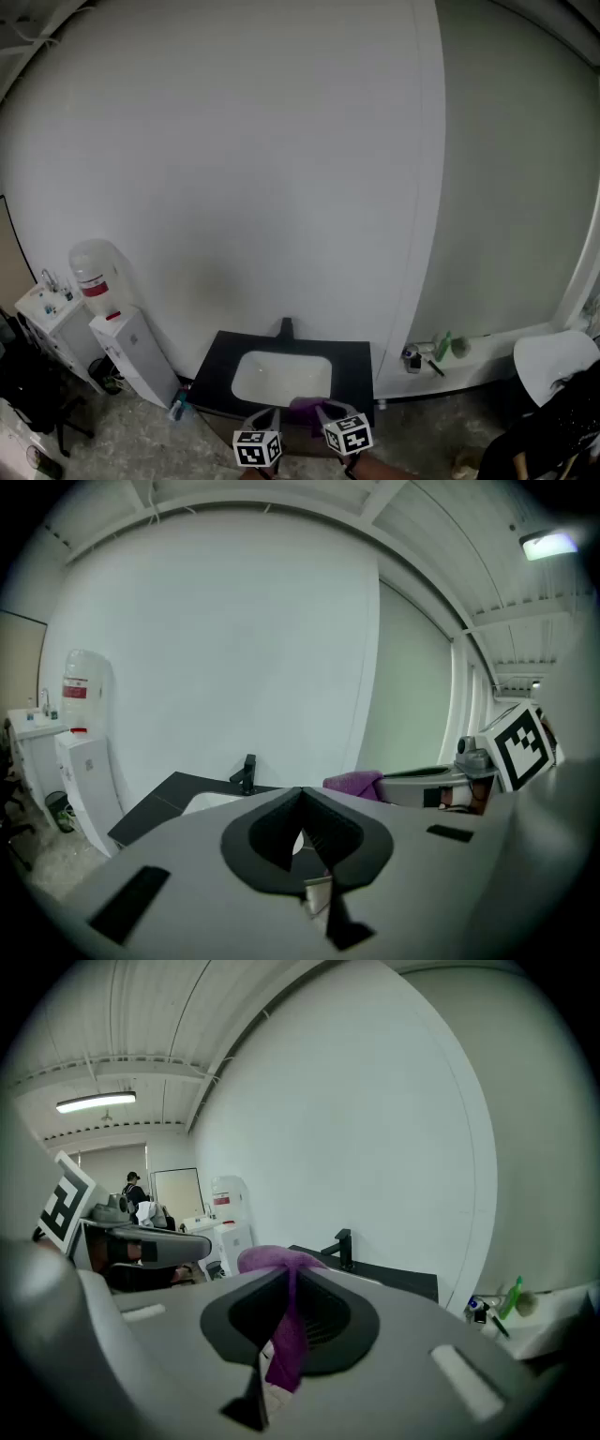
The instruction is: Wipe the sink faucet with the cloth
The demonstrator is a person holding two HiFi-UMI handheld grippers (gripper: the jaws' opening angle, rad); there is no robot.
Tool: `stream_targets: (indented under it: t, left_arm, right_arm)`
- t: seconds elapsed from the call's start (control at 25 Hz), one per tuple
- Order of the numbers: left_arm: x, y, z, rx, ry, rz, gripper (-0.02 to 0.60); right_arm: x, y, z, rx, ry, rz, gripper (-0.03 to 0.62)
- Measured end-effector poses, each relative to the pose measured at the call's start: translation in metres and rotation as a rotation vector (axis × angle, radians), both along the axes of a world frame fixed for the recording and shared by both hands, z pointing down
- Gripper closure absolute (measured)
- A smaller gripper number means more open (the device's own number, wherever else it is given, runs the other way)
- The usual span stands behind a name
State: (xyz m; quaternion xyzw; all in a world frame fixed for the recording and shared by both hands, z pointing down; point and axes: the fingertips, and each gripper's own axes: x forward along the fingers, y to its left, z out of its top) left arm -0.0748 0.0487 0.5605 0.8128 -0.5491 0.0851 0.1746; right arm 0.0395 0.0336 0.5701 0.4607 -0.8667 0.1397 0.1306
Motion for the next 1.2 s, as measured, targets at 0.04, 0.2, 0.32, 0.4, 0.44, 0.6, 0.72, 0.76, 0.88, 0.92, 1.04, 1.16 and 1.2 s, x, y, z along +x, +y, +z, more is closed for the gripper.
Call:
stream_targets:
  t: [0.04, 0.2, 0.32, 0.4, 0.44, 0.6, 0.72, 0.76, 0.88, 0.92, 1.04, 1.16, 1.2]
  left_arm:
    - [0.0, -0.001, -0.001, 0.004, -0.002, 0.0, 0.577]
    - [0.001, -0.005, 0.0, 0.007, -0.002, 0.001, 0.577]
    - [0.001, -0.006, 0.002, 0.0, 0.005, -0.004, 0.577]
    - [0.003, -0.007, 0.003, -0.004, 0.005, -0.004, 0.577]
    - [0.003, -0.008, 0.004, -0.006, 0.004, -0.004, 0.577]
    - [0.001, -0.013, 0.003, 0.001, 0.009, -0.003, 0.577]
    - [-0.006, -0.017, 0.003, 0.006, 0.015, -0.001, 0.577]
    - [-0.009, -0.019, 0.004, 0.006, 0.016, 0.001, 0.577]
    - [-0.02, -0.024, 0.006, 0.01, 0.017, 0.016, 0.577]
    - [-0.024, -0.026, 0.006, 0.012, 0.017, 0.022, 0.577]
    - [-0.041, -0.033, 0.006, 0.016, 0.015, 0.043, 0.577]
    - [-0.057, -0.045, 0.009, 0.018, 0.018, 0.056, 0.577]
    - [-0.061, -0.05, 0.011, 0.017, 0.019, 0.057, 0.577]
  right_arm:
    - [0.0, 0.0, 0.001, -0.002, -0.001, 0.001, 0.566]
    - [-0.001, -0.004, 0.002, -0.004, 0.001, 0.002, 0.566]
    - [-0.004, -0.005, 0.005, -0.008, 0.009, -0.006, 0.565]
    - [-0.004, -0.007, 0.007, -0.012, 0.013, -0.009, 0.566]
    - [-0.005, -0.007, 0.008, -0.013, 0.015, -0.01, 0.566]
    - [-0.008, -0.012, 0.011, -0.009, 0.023, -0.007, 0.566]
    - [-0.014, -0.016, 0.01, 0.002, 0.023, 0.001, 0.565]
    - [-0.018, -0.017, 0.009, 0.009, 0.023, 0.004, 0.565]
    - [-0.03, -0.022, 0.007, 0.033, 0.025, 0.016, 0.565]
    - [-0.034, -0.023, 0.007, 0.037, 0.025, 0.023, 0.565]
    - [-0.052, -0.029, 0.008, 0.04, 0.028, 0.042, 0.565]
    - [-0.067, -0.041, 0.01, 0.045, 0.033, 0.054, 0.565]
    - [-0.069, -0.047, 0.01, 0.047, 0.033, 0.057, 0.565]
